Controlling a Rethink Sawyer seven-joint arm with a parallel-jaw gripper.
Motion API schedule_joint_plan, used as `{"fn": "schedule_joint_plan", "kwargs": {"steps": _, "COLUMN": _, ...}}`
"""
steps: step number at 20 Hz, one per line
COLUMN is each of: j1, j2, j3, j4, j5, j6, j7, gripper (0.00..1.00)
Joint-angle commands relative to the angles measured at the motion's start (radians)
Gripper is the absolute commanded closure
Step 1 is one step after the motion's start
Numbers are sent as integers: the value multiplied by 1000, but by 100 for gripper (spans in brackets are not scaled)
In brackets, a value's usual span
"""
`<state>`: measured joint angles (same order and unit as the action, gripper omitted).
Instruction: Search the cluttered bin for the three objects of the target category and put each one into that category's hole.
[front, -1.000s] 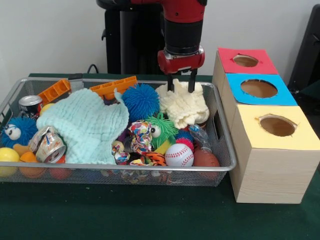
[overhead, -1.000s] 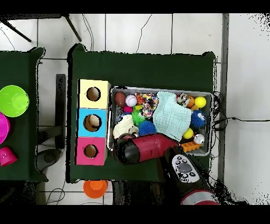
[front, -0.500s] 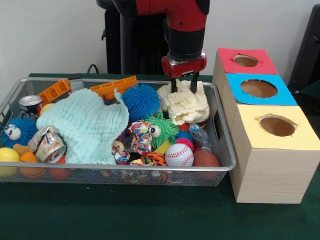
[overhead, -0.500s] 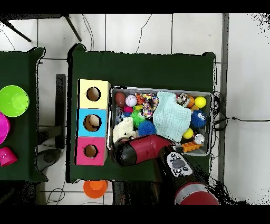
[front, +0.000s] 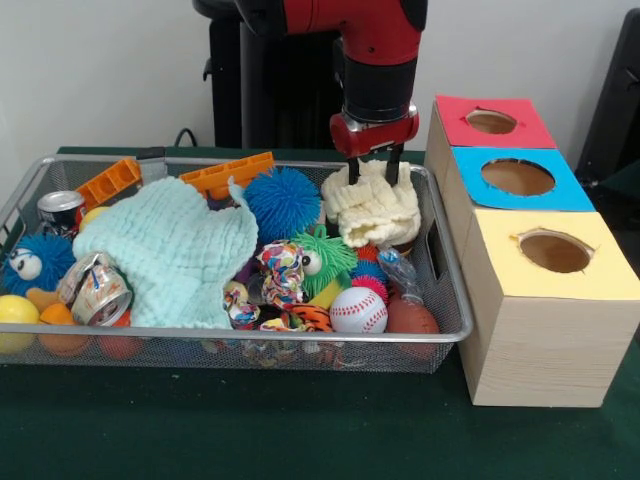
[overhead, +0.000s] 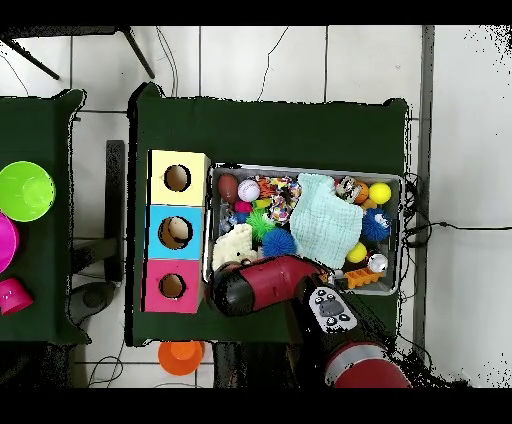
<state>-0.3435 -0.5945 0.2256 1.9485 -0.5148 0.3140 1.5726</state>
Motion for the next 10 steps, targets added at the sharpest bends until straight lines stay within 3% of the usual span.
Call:
{"fn": "schedule_joint_plan", "kwargs": {"steps": 1, "j1": 2, "j2": 38, "j3": 45, "j4": -31, "j5": -38, "j6": 58, "j7": 9, "gripper": 0}}
{"fn": "schedule_joint_plan", "kwargs": {"steps": 6, "j1": 2, "j2": 41, "j3": 45, "j4": -25, "j5": -42, "j6": 50, "j7": 9, "gripper": 0}}
{"fn": "schedule_joint_plan", "kwargs": {"steps": 7, "j1": 1, "j2": 41, "j3": 47, "j4": -24, "j5": -42, "j6": 50, "j7": 8, "gripper": 100}}
{"fn": "schedule_joint_plan", "kwargs": {"steps": 10, "j1": -2, "j2": 41, "j3": 50, "j4": -20, "j5": -44, "j6": 44, "j7": 8, "gripper": 100}}
